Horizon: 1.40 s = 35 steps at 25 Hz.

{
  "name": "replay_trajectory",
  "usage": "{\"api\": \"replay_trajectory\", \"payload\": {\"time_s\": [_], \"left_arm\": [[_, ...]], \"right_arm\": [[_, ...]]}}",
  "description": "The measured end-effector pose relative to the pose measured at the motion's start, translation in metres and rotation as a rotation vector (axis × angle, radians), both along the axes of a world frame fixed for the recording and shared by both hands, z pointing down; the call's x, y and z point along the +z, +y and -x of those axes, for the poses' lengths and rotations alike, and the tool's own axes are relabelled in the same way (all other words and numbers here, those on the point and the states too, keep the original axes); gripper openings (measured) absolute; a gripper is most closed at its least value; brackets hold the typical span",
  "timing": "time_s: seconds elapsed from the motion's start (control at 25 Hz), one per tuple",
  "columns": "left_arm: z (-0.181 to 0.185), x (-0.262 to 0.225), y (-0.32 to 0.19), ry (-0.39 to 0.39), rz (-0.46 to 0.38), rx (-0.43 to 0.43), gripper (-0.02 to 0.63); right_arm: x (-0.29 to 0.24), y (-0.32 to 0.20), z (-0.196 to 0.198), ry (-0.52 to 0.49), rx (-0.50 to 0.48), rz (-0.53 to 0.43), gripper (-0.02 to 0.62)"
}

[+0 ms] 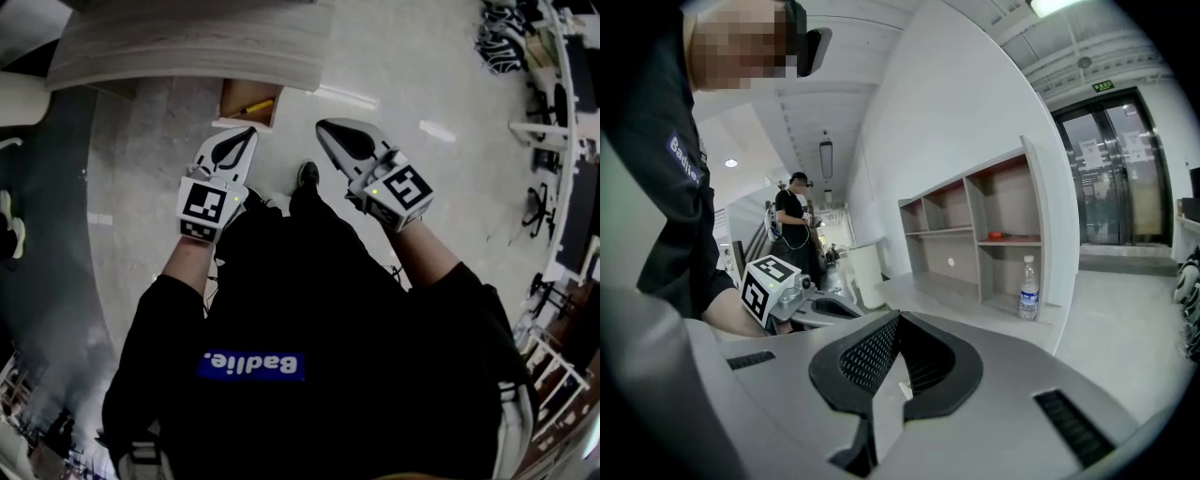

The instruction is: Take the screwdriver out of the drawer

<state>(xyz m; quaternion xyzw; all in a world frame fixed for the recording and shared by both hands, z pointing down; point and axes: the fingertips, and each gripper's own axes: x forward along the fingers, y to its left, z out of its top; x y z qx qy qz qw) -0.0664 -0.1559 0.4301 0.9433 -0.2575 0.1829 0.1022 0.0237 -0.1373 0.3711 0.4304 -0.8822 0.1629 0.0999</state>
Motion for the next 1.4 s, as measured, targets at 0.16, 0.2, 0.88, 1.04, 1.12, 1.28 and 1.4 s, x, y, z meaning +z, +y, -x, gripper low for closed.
{"api": "replay_trajectory", "payload": {"time_s": [0.16, 0.2, 0.88, 1.04, 1.12, 1.28, 1.4], "left_arm": [[0.004, 0.025, 0.001, -0.051, 0.021, -0.03, 0.002], [0.003, 0.031, -0.001, -0.06, 0.028, -0.039, 0.002], [-0.009, 0.15, -0.038, -0.257, 0.106, -0.098, 0.002], [-0.011, 0.178, -0.047, -0.302, 0.114, -0.095, 0.002], [-0.009, 0.188, -0.048, -0.324, 0.124, -0.096, 0.003], [-0.005, 0.214, -0.052, -0.359, 0.136, -0.094, 0.003], [-0.004, 0.236, -0.055, -0.391, 0.142, -0.083, 0.003]], "right_arm": [[0.009, 0.006, 0.002, -0.012, -0.036, 0.021, 0.031], [0.011, 0.004, 0.002, -0.015, -0.045, 0.026, 0.031], [0.039, -0.018, -0.022, -0.05, -0.136, 0.081, 0.031], [0.052, -0.016, -0.029, -0.041, -0.144, 0.109, 0.031], [0.053, -0.015, -0.029, -0.041, -0.147, 0.115, 0.031], [0.055, -0.019, -0.024, -0.049, -0.156, 0.115, 0.031], [0.058, -0.019, -0.02, -0.053, -0.167, 0.116, 0.031]]}}
